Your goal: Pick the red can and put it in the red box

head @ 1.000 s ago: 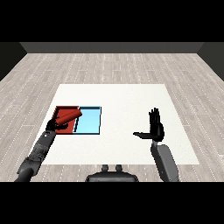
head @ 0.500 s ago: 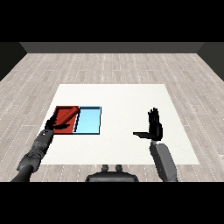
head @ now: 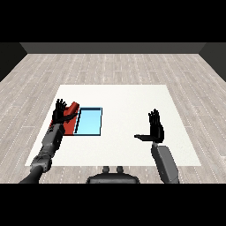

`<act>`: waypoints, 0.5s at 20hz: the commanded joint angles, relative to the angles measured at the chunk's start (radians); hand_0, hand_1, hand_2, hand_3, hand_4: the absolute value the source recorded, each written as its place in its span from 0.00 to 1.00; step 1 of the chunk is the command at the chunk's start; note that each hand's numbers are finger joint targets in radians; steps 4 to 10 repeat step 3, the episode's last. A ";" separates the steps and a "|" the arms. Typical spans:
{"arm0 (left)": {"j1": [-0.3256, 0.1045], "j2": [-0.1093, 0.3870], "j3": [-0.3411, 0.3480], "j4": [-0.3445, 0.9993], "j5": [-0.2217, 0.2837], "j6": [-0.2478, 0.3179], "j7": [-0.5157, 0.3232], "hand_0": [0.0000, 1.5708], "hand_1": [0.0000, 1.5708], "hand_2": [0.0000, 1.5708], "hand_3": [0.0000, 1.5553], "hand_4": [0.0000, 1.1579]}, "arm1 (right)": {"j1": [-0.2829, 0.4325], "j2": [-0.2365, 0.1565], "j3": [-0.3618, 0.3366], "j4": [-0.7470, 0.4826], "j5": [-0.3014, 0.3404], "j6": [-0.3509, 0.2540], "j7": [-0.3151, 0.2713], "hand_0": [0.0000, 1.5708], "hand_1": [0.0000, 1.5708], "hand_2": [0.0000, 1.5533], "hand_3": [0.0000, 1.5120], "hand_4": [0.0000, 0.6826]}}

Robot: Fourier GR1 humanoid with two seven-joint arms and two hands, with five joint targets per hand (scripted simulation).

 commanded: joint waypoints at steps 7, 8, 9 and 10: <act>0.150 -0.176 -0.036 -0.261 0.053 -0.116 -0.158 0.00 0.00 0.00 0.00 0.00 | 0.038 -0.013 0.017 0.026 0.020 0.053 -0.060 0.00 0.00 0.00 0.00 0.00; 0.150 -0.176 -0.036 -0.261 0.053 -0.116 -0.158 0.00 0.00 0.00 0.00 0.00 | 0.038 -0.013 0.017 0.026 0.020 0.053 -0.060 0.00 0.00 0.00 0.00 0.00; 0.150 -0.176 -0.036 -0.261 0.053 -0.116 -0.158 0.00 0.00 0.00 0.00 0.00 | 0.038 -0.013 0.017 0.026 0.020 0.053 -0.060 0.00 0.00 0.00 0.00 0.00; 0.150 -0.176 -0.036 -0.261 0.053 -0.116 -0.158 0.00 0.00 0.00 0.00 0.00 | 0.038 -0.013 0.017 0.026 0.020 0.053 -0.060 0.00 0.00 0.00 0.00 0.00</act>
